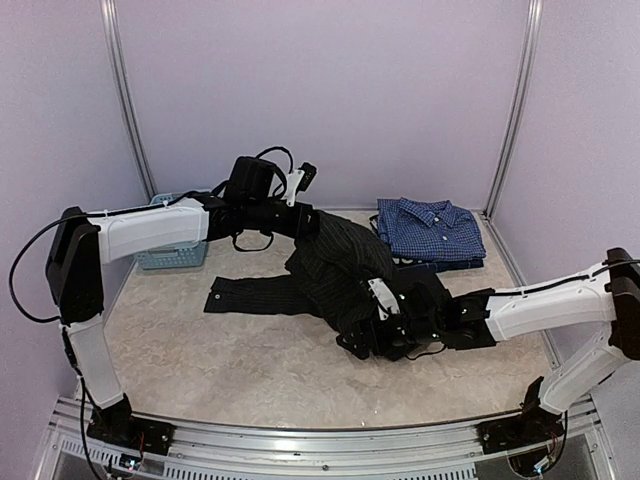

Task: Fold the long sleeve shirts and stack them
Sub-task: Pick up the crumpled shirt from the center of the board.

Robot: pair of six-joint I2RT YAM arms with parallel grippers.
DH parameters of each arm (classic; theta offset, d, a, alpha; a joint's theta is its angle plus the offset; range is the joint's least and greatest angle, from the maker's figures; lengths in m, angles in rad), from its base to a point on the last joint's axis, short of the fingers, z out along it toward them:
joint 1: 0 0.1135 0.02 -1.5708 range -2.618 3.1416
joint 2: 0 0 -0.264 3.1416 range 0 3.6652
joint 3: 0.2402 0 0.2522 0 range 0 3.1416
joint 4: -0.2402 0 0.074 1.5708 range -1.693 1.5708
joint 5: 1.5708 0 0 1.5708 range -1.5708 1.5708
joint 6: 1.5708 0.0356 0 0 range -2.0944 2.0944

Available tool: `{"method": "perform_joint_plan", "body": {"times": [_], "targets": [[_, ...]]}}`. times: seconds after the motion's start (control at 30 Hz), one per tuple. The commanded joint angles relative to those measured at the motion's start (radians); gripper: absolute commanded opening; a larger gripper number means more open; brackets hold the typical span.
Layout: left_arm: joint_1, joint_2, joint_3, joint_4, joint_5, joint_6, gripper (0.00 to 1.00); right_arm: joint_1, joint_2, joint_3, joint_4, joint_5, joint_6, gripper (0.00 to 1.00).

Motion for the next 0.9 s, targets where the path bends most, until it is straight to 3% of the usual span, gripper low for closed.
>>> {"method": "perform_joint_plan", "body": {"times": [0.0, 0.1, 0.23, 0.53, 0.67, 0.87], "targets": [[0.008, -0.020, -0.010, 0.006, -0.003, -0.008, 0.00, 0.029, 0.113, 0.063, 0.103, 0.134, 0.056, 0.77], [0.014, -0.041, -0.030, 0.004, -0.012, -0.002, 0.00, 0.031, 0.129, 0.076, 0.091, 0.194, 0.049, 0.53], [0.029, -0.082, -0.072, -0.005, -0.036, 0.003, 0.00, 0.030, 0.074, 0.119, -0.005, 0.283, -0.014, 0.00], [0.058, -0.305, -0.141, -0.110, -0.202, 0.073, 0.00, -0.025, -0.195, 0.481, -0.736, 0.641, -0.210, 0.00], [0.046, -0.383, -0.083, -0.170, -0.261, 0.096, 0.00, -0.051, -0.241, 0.682, -0.884, 0.710, -0.332, 0.00], [0.050, -0.480, -0.005, -0.224, -0.361, 0.126, 0.00, -0.088, -0.233, 0.861, -0.946, 0.712, -0.459, 0.00]]}}
